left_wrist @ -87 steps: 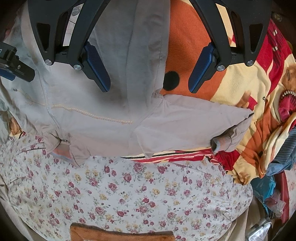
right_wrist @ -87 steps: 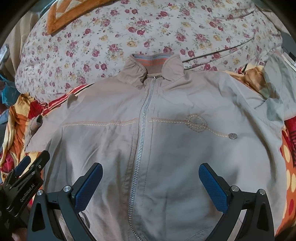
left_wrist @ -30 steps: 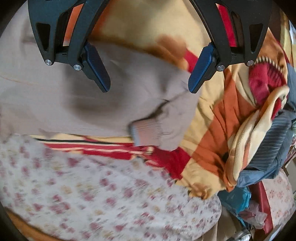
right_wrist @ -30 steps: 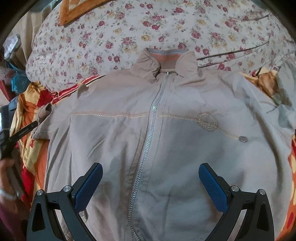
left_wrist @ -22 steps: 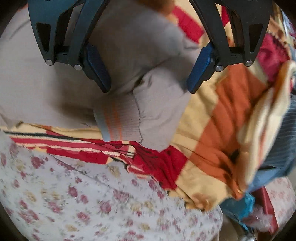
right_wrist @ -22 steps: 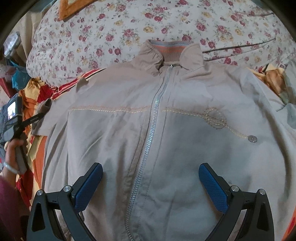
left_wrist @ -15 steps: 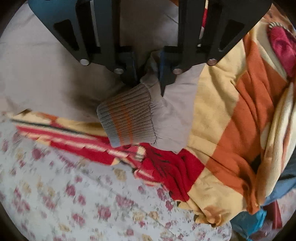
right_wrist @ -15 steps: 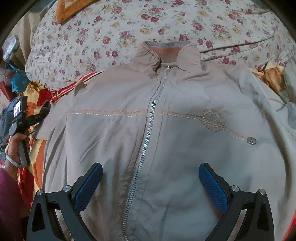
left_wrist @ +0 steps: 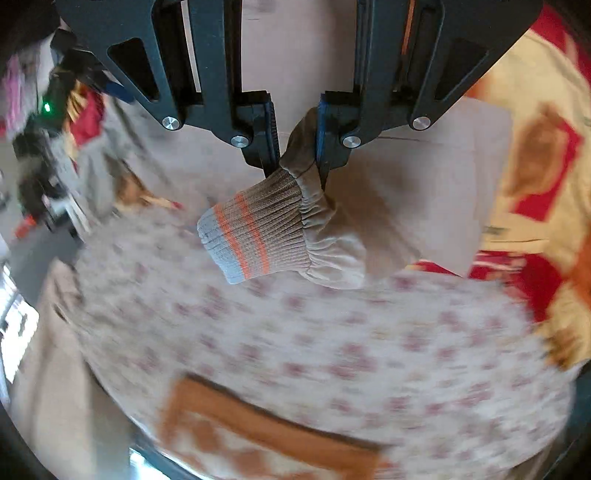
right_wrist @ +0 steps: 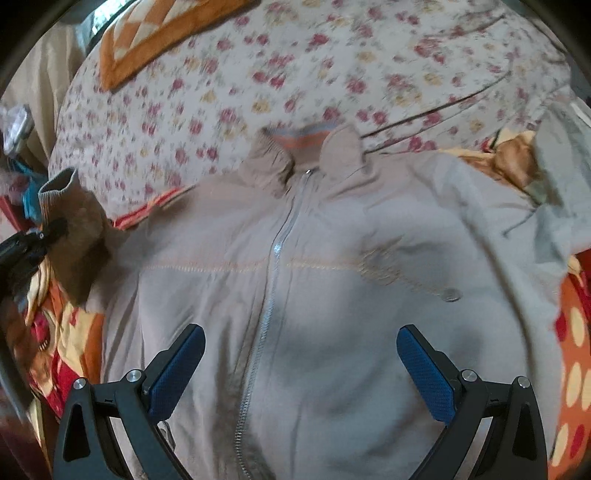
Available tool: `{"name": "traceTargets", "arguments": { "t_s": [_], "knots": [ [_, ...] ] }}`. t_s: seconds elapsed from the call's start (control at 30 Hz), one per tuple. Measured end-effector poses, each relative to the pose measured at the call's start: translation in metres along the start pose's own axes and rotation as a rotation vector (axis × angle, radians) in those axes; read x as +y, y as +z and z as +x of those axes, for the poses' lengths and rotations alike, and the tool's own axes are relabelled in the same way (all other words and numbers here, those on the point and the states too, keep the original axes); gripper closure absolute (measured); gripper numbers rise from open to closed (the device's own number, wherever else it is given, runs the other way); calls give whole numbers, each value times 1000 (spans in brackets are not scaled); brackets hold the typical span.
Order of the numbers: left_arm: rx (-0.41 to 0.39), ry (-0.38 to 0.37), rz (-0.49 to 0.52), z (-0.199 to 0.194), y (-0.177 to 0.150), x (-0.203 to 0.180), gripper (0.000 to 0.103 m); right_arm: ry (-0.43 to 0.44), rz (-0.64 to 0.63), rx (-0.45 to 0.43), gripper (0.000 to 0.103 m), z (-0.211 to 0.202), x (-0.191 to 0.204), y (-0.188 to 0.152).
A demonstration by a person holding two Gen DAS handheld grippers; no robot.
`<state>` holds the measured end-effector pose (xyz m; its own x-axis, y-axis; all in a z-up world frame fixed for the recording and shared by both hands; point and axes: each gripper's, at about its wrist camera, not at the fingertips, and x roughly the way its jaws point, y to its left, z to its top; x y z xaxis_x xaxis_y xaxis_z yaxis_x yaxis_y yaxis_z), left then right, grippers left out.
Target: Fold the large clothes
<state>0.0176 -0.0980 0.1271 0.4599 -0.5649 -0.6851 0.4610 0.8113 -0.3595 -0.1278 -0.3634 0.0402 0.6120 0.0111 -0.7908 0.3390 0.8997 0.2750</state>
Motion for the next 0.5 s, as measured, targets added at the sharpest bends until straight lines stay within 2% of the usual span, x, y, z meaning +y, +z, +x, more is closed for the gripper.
{"name": "traceTargets", "arguments": {
  "t_s": [0.13,0.23,0.27,0.33,0.37,0.4,0.47,0.5],
  "knots": [
    [78,-62,18,45,-22,-59,87,-9,49,-10,0,-9,-17,1],
    [129,-44,26,78,-43,-83,87,-14,88,-12,0,-16,-33,1],
    [145,-29,32,87,-47,-85,84,-16,108,-15,0,-17,-39,1],
    [207,-8,51,107,-56,-90,67,-3,144,-22,0,-17,-49,1],
    [239,-34,54,111,-60,-90,50,9,161,-15,0,-16,-52,2],
    [275,-81,46,112,-62,-88,39,18,168,-10,0,-15,-52,2],
    [277,-98,46,96,-64,-82,38,41,166,1,0,-13,-50,3],
    [248,-84,62,79,-60,-78,38,64,156,11,0,-11,-45,4]
  ]
}}
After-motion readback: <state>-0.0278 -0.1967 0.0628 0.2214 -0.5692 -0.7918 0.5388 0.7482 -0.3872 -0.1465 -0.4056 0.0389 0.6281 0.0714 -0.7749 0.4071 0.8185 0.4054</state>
